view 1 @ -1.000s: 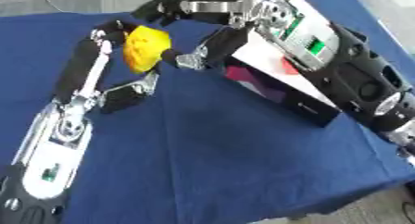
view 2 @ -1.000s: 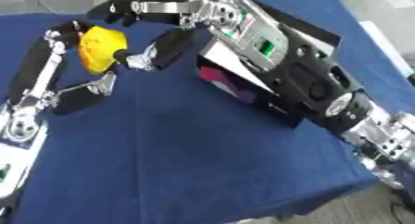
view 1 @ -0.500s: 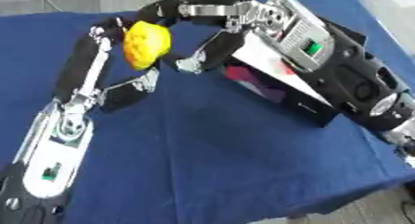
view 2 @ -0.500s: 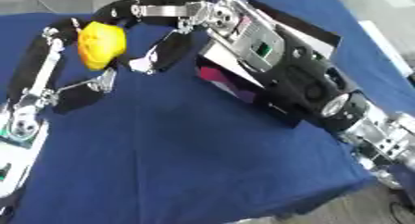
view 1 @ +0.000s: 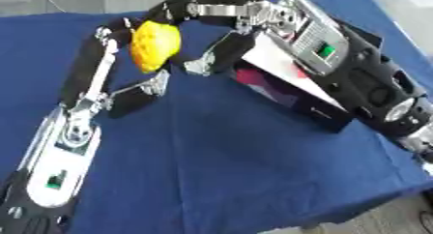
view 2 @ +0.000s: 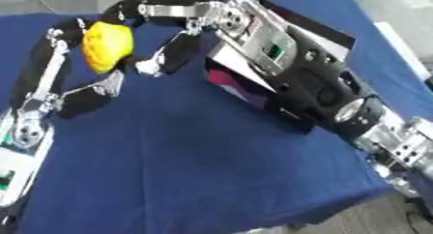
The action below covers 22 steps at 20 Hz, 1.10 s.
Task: Pick up the objects with one hand, pass them to the other hand, and then place them into the box on the other side of the table.
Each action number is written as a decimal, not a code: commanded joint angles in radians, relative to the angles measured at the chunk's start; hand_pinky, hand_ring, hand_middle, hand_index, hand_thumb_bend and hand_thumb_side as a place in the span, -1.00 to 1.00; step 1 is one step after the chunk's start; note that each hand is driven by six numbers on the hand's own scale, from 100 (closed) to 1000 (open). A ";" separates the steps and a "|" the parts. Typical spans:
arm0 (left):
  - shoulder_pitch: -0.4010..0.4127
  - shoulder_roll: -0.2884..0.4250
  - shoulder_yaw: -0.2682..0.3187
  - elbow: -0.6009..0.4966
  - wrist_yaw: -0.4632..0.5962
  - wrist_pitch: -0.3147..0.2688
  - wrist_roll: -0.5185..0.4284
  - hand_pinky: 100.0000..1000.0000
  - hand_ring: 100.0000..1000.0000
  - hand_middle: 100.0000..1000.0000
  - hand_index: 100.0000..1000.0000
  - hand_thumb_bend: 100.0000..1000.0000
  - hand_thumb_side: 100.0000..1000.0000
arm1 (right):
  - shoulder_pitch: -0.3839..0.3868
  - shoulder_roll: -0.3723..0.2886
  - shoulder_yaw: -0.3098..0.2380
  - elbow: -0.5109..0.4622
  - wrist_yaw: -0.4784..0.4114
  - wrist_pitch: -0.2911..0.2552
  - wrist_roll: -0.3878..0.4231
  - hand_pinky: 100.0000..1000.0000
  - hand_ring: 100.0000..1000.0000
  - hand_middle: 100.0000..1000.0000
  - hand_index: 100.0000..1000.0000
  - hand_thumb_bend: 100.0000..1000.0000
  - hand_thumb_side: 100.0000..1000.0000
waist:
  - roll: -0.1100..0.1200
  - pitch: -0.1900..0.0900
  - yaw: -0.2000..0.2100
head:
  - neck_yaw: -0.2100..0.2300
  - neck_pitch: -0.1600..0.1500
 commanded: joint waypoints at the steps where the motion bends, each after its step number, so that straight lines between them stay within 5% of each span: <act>1: -0.019 -0.011 -0.001 -0.006 0.023 -0.021 -0.020 0.40 0.26 0.24 0.20 -1.00 -0.55 | -0.011 -0.013 -0.010 -0.004 -0.034 0.015 -0.046 0.85 0.89 0.72 0.61 -1.00 -0.26 | -0.013 0.000 -0.001 | -0.002 -0.008; 8: -0.019 -0.016 0.000 0.003 0.030 -0.026 -0.032 0.40 0.26 0.24 0.20 -1.00 -0.53 | -0.008 -0.016 -0.001 -0.011 -0.085 0.039 -0.085 0.84 0.84 0.66 0.58 -1.00 -0.33 | -0.013 0.003 -0.001 | -0.003 -0.007; 10: -0.020 -0.019 0.000 0.005 0.031 -0.027 -0.031 0.39 0.26 0.24 0.21 -1.00 -0.51 | -0.007 -0.016 0.000 -0.012 -0.088 0.042 -0.082 0.83 0.82 0.62 0.55 -1.00 -0.76 | -0.014 0.004 -0.001 | -0.005 -0.007; 17: -0.020 -0.020 0.003 0.010 0.031 -0.022 -0.007 0.39 0.27 0.25 0.37 -1.00 -0.45 | -0.002 -0.018 -0.002 -0.012 -0.094 0.050 -0.070 0.82 0.76 0.45 0.38 -1.00 -0.90 | -0.013 0.003 -0.005 | -0.003 -0.007; 20: -0.020 -0.019 0.006 0.014 0.016 0.002 0.027 0.40 0.30 0.29 0.55 -0.44 -0.13 | 0.001 -0.019 -0.004 -0.013 -0.102 0.054 -0.065 0.82 0.76 0.44 0.36 -1.00 -0.91 | -0.014 0.002 -0.008 | -0.001 -0.008; 22: -0.019 -0.019 0.006 0.017 0.004 0.019 0.052 0.40 0.32 0.30 0.58 -0.28 -0.03 | 0.002 -0.019 -0.006 -0.013 -0.108 0.057 -0.066 0.82 0.75 0.43 0.35 -1.00 -0.91 | -0.014 0.001 -0.008 | 0.000 -0.008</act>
